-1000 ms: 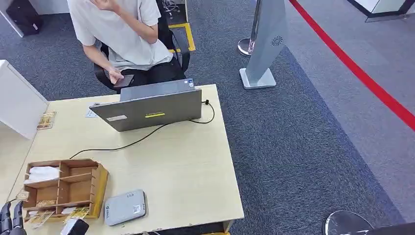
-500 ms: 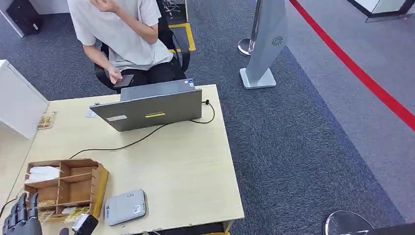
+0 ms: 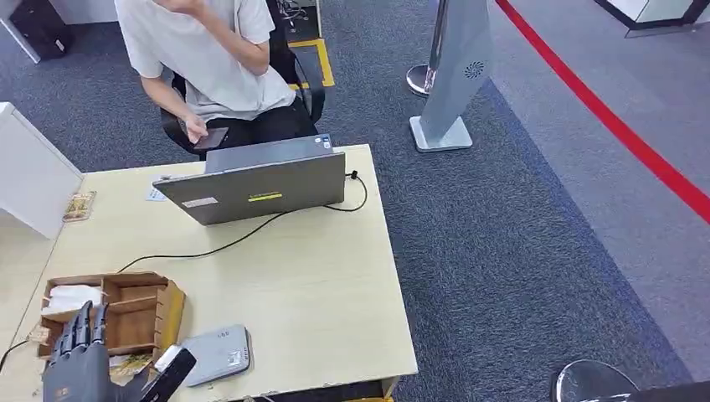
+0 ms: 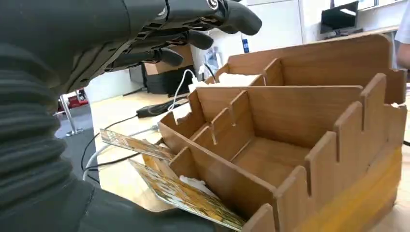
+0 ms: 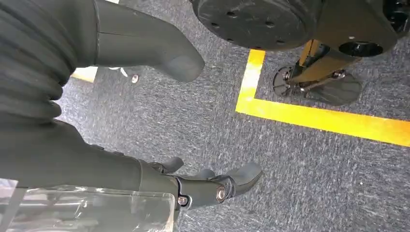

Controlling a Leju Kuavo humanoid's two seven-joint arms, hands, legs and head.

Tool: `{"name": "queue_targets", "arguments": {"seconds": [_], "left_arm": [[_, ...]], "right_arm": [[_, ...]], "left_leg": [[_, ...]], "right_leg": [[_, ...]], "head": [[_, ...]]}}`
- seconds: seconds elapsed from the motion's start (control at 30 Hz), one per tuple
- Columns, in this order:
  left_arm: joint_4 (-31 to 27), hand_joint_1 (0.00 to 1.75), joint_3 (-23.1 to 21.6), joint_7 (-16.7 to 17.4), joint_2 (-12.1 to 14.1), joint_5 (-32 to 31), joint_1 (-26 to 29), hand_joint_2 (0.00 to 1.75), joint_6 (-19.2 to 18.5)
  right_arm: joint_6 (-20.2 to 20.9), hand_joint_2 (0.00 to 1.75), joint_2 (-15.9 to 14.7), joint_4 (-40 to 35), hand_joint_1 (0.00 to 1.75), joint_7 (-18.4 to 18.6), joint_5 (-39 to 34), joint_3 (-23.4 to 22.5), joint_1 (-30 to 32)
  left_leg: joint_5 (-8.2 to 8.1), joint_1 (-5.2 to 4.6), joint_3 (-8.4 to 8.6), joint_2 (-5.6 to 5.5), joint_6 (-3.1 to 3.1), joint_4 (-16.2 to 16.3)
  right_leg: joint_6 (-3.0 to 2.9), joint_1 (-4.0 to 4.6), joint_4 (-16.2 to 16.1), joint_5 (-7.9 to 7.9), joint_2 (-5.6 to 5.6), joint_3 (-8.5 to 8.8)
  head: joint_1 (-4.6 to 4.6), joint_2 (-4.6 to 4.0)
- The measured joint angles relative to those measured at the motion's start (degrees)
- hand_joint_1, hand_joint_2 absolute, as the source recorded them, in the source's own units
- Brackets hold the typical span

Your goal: Pass the card to the sensor for recognition and then transmit it.

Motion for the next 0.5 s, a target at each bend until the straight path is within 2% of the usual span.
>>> {"name": "queue_targets", "arguments": {"seconds": [0.1,0.23,0.5], "left_arm": [[0.1,0.00,-2.0,2.1,0.6,1.0,1.6,1.75,1.1],[0.0,0.00,-4.9,4.5,1.8,2.0,2.8,1.75,-0.6],[-0.5,0.00,-8.9,6.1,3.9,3.2,4.1,1.75,-2.0]], "right_arm": [[0.0,1.75,0.0,0.0,0.00,0.7,-0.7,0.0,0.0],[-0.2,1.75,0.0,0.0,0.00,1.9,-2.3,0.0,0.0],[-0.7,1.75,0.0,-0.5,0.00,3.2,-4.1,0.0,0.1]], "left_leg": [[0.00,0.00,0.00,0.01,0.00,0.0],[-0.01,-0.01,-0.02,0.00,0.00,0.0],[0.00,0.01,0.00,0.01,0.00,0.0]], "right_leg": [[0.00,0.00,0.0,0.00,0.01,-0.02],[0.01,0.00,0.0,-0.01,-0.02,-0.02],[0.00,0.00,0.0,0.00,0.00,-0.01]], "head": [[-0.02,0.00],[-0.02,0.00],[-0.02,0.00]]}}
